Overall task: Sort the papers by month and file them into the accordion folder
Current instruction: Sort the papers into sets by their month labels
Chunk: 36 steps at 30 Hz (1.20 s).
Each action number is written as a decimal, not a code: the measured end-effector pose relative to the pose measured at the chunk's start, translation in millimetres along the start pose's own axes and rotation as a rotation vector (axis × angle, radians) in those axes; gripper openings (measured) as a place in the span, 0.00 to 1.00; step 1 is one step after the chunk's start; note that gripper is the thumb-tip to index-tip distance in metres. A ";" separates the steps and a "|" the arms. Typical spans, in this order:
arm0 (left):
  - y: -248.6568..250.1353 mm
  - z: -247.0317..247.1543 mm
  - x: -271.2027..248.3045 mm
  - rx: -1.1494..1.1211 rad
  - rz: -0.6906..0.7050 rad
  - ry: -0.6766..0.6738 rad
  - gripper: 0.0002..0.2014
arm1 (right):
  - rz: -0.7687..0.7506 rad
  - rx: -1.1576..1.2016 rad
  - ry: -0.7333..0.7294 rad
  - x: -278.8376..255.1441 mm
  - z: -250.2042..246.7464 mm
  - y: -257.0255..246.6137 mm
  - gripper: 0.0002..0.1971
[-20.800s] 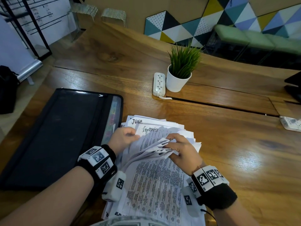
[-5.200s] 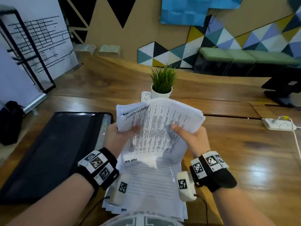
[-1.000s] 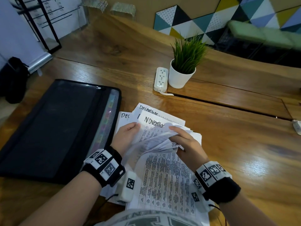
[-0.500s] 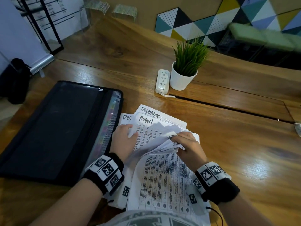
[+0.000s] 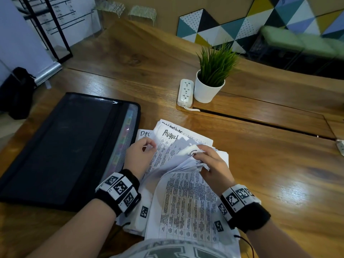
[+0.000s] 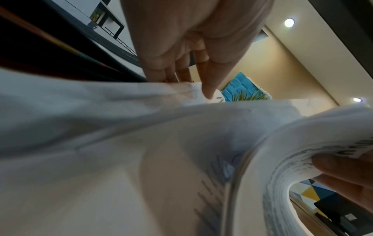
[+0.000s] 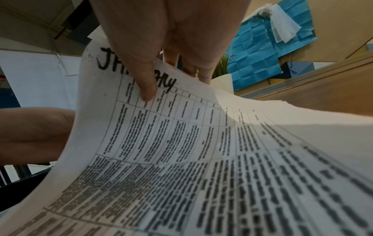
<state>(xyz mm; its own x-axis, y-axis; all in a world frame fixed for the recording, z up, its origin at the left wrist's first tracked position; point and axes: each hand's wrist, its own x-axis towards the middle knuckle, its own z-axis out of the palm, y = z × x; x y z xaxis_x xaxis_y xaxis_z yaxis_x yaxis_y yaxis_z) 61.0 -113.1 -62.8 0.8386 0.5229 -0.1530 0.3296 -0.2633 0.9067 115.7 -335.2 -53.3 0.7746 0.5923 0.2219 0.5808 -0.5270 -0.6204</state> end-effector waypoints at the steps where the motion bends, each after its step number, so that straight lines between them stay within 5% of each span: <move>1: 1.0 0.3 -2.0 -0.029 0.002 -0.025 0.05 | 0.002 0.003 -0.013 1.0 -0.9 -0.6 0.19; 8: 0.6 2.0 -4.2 -0.133 0.003 -0.002 0.11 | 0.001 -0.026 -0.095 9.0 -3.0 -1.5 0.18; 16: 1.3 5.2 -8.4 -0.200 0.033 -0.134 0.16 | -0.017 -0.033 -0.149 11.4 -7.1 -3.0 0.20; 24: -2.3 8.3 -9.4 -0.302 0.002 -0.147 0.13 | -0.026 -0.099 -0.222 10.1 -9.7 -6.6 0.13; 30: -0.6 9.5 -10.2 -0.291 0.056 -0.048 0.14 | 0.041 -0.084 -0.209 11.3 -8.3 -6.6 0.20; 36: 1.8 9.7 -18.4 -0.401 0.066 -0.109 0.10 | 0.039 -0.103 -0.237 13.4 -10.1 -7.8 0.21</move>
<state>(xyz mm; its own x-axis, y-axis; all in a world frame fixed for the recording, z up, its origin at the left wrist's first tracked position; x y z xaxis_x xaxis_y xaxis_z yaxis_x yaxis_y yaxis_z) 50.4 -131.1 -62.1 0.9001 0.4213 -0.1110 0.0969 0.0547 0.9938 124.1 -329.4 -37.9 0.7236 0.6902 0.0095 0.5836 -0.6044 -0.5423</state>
